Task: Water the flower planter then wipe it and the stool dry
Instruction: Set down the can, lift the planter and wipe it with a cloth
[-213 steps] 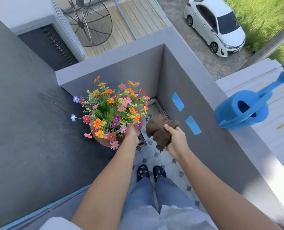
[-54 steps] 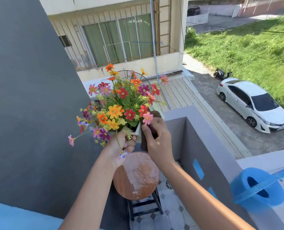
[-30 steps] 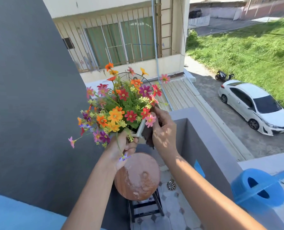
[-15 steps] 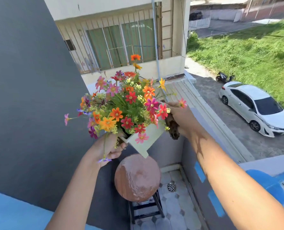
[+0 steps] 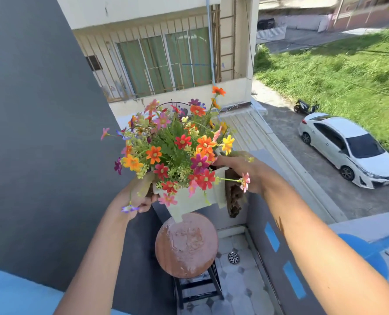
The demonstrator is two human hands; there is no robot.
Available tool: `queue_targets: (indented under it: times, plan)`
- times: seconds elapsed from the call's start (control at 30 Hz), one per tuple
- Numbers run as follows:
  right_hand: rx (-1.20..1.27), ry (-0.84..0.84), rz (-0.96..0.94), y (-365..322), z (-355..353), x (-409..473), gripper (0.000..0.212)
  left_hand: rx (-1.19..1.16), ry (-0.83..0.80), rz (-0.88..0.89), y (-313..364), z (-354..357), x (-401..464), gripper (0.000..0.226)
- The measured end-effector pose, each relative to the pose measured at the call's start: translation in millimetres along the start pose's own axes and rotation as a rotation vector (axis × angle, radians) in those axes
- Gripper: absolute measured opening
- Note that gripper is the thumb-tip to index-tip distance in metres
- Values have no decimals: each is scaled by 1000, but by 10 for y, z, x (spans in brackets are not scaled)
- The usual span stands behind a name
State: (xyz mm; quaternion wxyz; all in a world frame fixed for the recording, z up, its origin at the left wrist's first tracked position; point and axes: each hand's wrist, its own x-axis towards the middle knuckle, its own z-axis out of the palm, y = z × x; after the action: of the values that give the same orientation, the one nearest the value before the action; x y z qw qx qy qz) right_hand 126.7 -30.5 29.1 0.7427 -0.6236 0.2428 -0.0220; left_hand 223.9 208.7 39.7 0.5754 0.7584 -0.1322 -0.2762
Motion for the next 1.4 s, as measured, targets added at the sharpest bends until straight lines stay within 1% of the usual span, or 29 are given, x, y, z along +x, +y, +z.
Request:
queue_targets:
  times: [0.03,0.07,0.1,0.13,0.2,0.23,0.3,0.33,0.4,0.47,0.53,0.6,0.63,0.7,0.73,0.77,0.83,0.87,0.9,0.97,1.0,1.07,1.1,1.13,1.2,1.23,1.3,1.37,1.4]
  plan:
    - [-75,42,-2,19,25,6,26,27,24,-24,-19,-3,54,23]
    - [-138,105,10,46,49,26,21,56,41,-47,-51,-5,110,28]
    - [-157,173,14,82,62,34,20,73,50,-67,-91,-11,172,32]
    - [-125,232,15,152,64,65,22,59,60,-80,-124,-7,215,35]
    - [76,256,22,238,115,45,20,-61,127,-75,-197,32,303,35]
    - [168,259,19,273,159,27,15,-142,202,-72,-236,63,333,36]
    - [282,365,-9,362,221,61,12,-280,358,-105,-281,146,338,38]
    - [339,423,-27,404,258,82,12,-283,404,-126,-333,211,330,36]
    - [428,507,-61,438,375,66,14,-148,393,-152,-435,403,252,37]
    - [453,539,-129,505,447,54,14,3,305,-125,-480,610,144,47]
    - [440,545,-152,531,510,5,19,26,254,-63,-485,758,76,49]
    - [443,548,-175,552,541,-7,26,17,266,-67,-446,817,32,53]
    - [427,564,-189,570,551,6,23,10,260,-74,-438,832,16,49]
    - [434,591,-199,588,595,20,15,7,231,-99,-434,871,-15,33]
    - [464,588,-198,607,627,16,17,13,213,-120,-408,911,-30,30]
    - [465,583,-197,635,661,23,19,33,192,-125,-394,948,-34,33]
    - [416,552,-209,682,730,-5,14,65,164,-137,-388,1015,11,47]
    - [378,546,-225,712,757,-17,11,61,177,-134,-392,1022,54,56]
    - [349,540,-244,728,786,-44,8,75,187,-127,-379,1022,75,58]
    - [333,509,-260,744,818,-82,8,147,156,-118,-378,996,86,50]
    - [338,492,-267,744,824,-95,11,167,143,-111,-391,981,93,51]
    - [366,451,-280,746,841,-115,10,177,166,-111,-409,959,96,52]
    - [385,425,-287,765,847,-112,6,163,185,-108,-396,954,77,48]
    - [399,390,-293,783,844,-107,8,119,192,-111,-383,938,71,43]
    - [367,315,-329,822,838,-86,17,-8,192,-130,-363,871,126,34]
    - [341,272,-355,840,840,-87,21,-65,182,-153,-346,835,142,32]
    - [282,201,-420,878,836,-67,36,-193,150,-205,-295,768,123,33]
    - [145,181,-495,912,776,-37,55,-300,111,-226,-228,718,53,30]
    - [24,189,-538,924,730,-27,62,-344,92,-227,-226,691,37,28]
